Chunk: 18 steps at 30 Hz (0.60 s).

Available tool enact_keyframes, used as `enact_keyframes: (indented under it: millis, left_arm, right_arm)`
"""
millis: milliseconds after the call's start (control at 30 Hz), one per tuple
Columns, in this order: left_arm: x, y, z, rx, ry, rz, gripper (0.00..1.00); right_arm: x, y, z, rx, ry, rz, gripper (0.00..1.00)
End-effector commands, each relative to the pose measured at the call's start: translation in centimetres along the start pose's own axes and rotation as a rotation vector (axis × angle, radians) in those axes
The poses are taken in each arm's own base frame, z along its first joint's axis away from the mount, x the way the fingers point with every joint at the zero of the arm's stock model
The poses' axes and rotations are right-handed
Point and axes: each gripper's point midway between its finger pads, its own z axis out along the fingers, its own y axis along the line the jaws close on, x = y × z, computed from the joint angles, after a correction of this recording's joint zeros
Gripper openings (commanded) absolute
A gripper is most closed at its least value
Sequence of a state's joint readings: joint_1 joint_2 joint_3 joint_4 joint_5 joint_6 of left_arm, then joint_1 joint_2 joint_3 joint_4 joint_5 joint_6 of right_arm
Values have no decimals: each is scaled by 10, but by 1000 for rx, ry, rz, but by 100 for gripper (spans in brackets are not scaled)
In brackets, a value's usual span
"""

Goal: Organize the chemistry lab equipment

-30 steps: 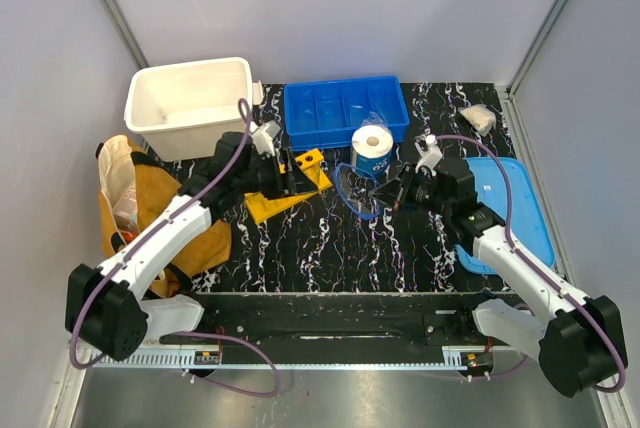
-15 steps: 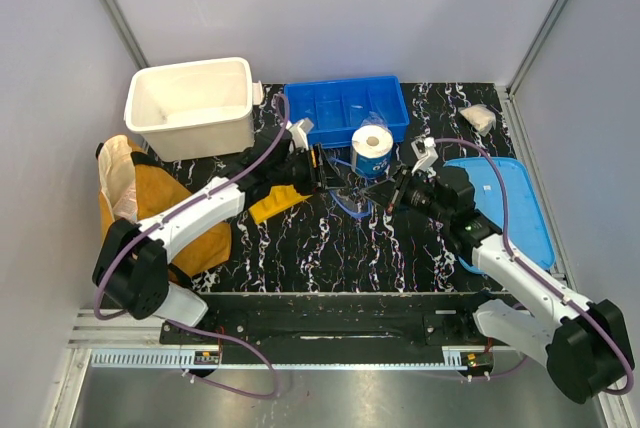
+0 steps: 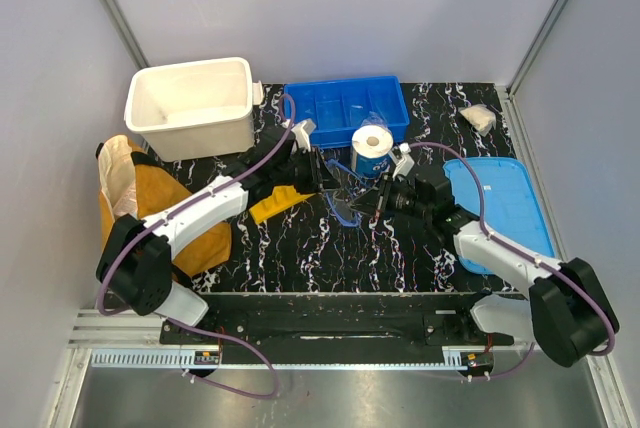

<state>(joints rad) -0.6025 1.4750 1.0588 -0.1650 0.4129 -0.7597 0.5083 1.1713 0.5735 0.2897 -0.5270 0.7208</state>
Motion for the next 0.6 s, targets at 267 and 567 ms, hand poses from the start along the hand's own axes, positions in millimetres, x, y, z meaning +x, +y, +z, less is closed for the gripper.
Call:
enact_keyframes:
  millis: [267,567]
  left_arm:
    - [-27,-19,-7,14,-66,128,19]
    - [-23,-18,-18,2,-47,184,20]
  right_arm:
    - [-16,25,-13,20,-11,-21,52]
    - [-26,63,-42,33,54,-69,52]
